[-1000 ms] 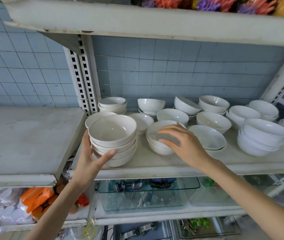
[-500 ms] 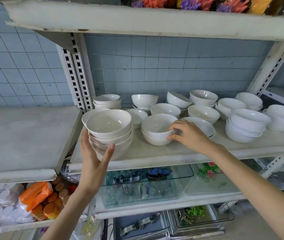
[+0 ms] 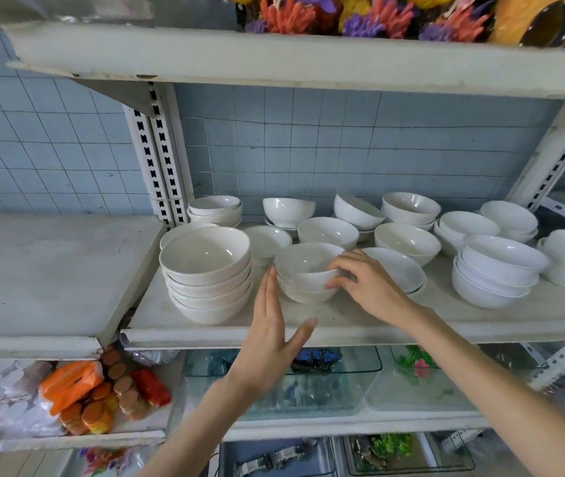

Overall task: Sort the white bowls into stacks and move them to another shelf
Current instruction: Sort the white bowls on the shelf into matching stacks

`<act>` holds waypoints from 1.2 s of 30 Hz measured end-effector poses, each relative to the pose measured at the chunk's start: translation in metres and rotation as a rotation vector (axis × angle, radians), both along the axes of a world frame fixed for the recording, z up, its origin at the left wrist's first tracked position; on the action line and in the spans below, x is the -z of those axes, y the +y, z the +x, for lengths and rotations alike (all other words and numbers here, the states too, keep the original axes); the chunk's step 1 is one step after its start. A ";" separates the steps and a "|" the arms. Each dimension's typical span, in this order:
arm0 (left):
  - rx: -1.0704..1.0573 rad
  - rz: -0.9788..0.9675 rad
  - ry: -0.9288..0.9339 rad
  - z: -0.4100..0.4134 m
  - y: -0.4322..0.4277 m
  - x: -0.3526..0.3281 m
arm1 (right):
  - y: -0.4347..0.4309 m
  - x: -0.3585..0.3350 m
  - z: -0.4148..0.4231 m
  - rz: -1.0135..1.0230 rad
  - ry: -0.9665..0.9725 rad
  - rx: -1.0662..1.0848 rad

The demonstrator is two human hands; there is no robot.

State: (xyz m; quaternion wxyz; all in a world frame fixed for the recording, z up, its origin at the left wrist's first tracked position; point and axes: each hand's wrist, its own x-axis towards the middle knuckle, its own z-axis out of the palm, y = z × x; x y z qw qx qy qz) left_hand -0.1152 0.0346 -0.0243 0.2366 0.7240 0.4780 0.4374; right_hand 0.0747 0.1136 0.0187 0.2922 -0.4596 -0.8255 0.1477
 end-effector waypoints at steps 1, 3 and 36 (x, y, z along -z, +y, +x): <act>-0.015 -0.047 -0.020 0.004 0.005 -0.002 | 0.002 0.002 0.001 0.004 0.013 -0.009; -0.037 -0.133 -0.049 0.009 0.015 -0.007 | 0.005 0.003 0.003 0.004 0.038 -0.020; 0.047 -0.226 -0.697 0.046 0.044 -0.048 | -0.020 -0.024 0.040 -0.337 0.713 -0.155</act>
